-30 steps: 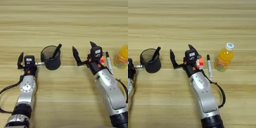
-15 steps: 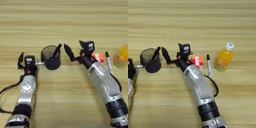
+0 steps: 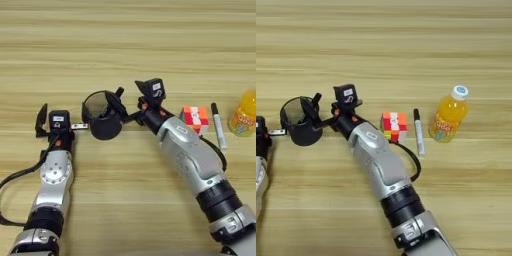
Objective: Move the objects on the table
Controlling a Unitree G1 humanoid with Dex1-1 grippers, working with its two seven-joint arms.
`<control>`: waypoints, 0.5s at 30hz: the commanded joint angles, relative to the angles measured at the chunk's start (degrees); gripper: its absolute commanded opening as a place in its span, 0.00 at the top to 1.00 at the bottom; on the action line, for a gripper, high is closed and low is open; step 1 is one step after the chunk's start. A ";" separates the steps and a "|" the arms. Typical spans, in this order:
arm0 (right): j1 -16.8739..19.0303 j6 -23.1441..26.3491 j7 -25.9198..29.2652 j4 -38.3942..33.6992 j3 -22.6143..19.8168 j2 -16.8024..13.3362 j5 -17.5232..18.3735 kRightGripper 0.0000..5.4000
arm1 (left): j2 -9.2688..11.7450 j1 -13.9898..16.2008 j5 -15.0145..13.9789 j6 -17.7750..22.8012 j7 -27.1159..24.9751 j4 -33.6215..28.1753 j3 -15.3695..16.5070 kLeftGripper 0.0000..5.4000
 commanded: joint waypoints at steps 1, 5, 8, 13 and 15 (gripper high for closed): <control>0.07 -1.40 -0.11 2.41 0.67 7.74 -0.26 0.01 | -0.44 0.01 0.67 1.21 0.52 -0.26 -0.36 0.00; -0.44 -1.52 0.39 3.13 1.17 8.02 0.39 0.01 | -0.53 -0.10 0.71 1.18 0.65 -0.07 -0.44 0.00; -0.76 -1.48 0.54 3.48 1.24 8.22 0.76 0.01 | -0.57 -0.18 0.75 1.22 0.81 -0.02 -0.53 0.00; -1.25 -1.83 0.65 4.50 1.25 8.35 0.82 0.01 | -0.63 -0.22 0.76 1.17 1.04 0.08 -0.72 0.00; -1.33 -1.68 0.85 4.75 1.34 8.50 0.98 0.01 | -0.63 -0.22 0.74 1.21 1.11 0.04 -0.76 0.00</control>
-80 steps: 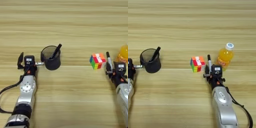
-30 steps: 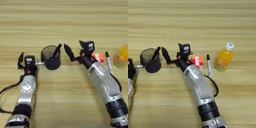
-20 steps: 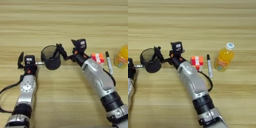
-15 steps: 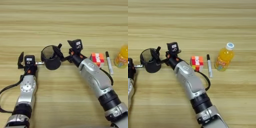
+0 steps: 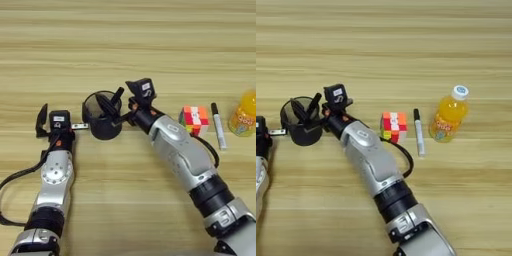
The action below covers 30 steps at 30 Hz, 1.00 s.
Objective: Move the objects on the table
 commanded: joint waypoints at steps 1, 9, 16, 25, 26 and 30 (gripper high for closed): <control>1.55 -0.42 0.51 1.02 -0.07 7.26 0.56 0.01 | -0.50 -0.22 0.73 1.21 0.33 0.01 -0.40 0.00; 1.11 0.31 1.16 2.58 -0.48 8.05 2.20 0.01 | -0.48 -0.06 0.66 1.21 0.48 -0.19 -0.49 0.00; 0.85 -0.07 1.26 4.14 -0.65 8.17 2.28 0.01 | -0.47 0.04 0.65 1.21 0.49 -0.38 -0.54 0.00; 0.83 0.26 1.40 4.55 -0.90 8.17 2.35 0.13 | -0.51 0.15 0.68 1.23 0.56 -0.63 -0.58 0.00; 0.86 0.32 1.39 4.43 -0.93 8.17 2.36 0.14 | -0.50 0.17 0.69 1.23 0.56 -0.65 -0.60 0.00; 0.86 0.36 1.36 4.24 -1.03 8.16 2.31 0.21 | -0.49 0.19 0.69 1.23 0.55 -0.65 -0.60 0.00</control>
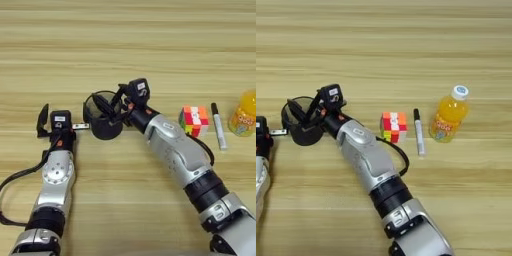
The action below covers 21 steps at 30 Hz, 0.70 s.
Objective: Move the objects on the table
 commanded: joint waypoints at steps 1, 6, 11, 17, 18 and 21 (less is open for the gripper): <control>2.87 0.26 -0.04 0.25 -0.51 6.86 0.48 0.25 | -0.32 0.19 0.70 1.18 0.27 -0.61 -0.26 0.00; 2.84 0.29 -0.11 0.32 -0.64 6.91 0.43 0.36 | -0.28 0.18 0.68 1.22 0.27 -0.67 -0.24 0.00; 2.98 0.51 -0.16 -0.06 -0.62 6.83 0.45 0.44 | -0.28 0.25 0.67 1.36 0.25 -0.93 -0.24 0.00; 3.13 0.77 -0.12 -0.81 -0.59 6.62 0.55 0.59 | -0.36 0.36 0.71 1.54 0.33 -1.26 -0.27 0.00; 3.12 0.77 -0.12 -0.85 -0.59 6.61 0.54 0.61 | -0.36 0.36 0.71 1.58 0.34 -1.29 -0.26 0.00; 3.13 0.74 -0.13 -0.92 -0.59 6.62 0.55 0.67 | -0.37 0.38 0.73 1.64 0.34 -1.37 -0.27 0.00</control>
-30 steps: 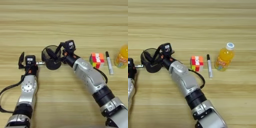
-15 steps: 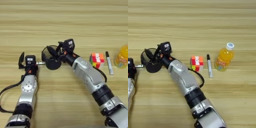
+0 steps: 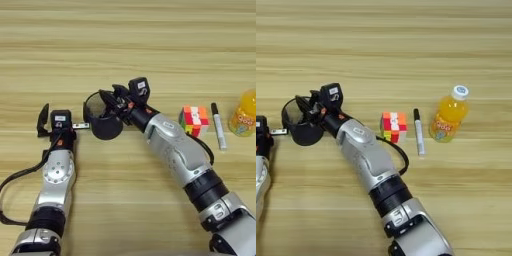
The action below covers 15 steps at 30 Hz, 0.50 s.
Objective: Move the objects on the table
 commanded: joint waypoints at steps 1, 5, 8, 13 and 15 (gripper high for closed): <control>3.14 0.56 -0.11 -0.70 -0.29 6.61 0.56 0.70 | -0.24 0.38 0.73 0.71 0.23 -0.72 -0.25 0.00; 3.36 0.76 -0.13 -1.24 -0.22 6.54 0.67 0.78 | -0.20 0.38 0.71 0.74 0.23 -0.74 -0.21 0.00; 3.44 0.81 -0.17 -1.60 -0.18 6.52 0.70 0.82 | -0.17 0.36 0.70 0.72 0.20 -0.69 -0.19 0.00; 3.52 0.85 -0.18 -1.85 -0.08 6.50 0.86 0.86 | -0.16 0.30 0.68 0.70 0.19 -0.57 -0.17 0.00; 3.95 1.10 -0.21 -3.11 0.36 6.48 0.98 0.86 | -0.15 0.30 0.67 0.68 0.18 -0.53 -0.17 0.00</control>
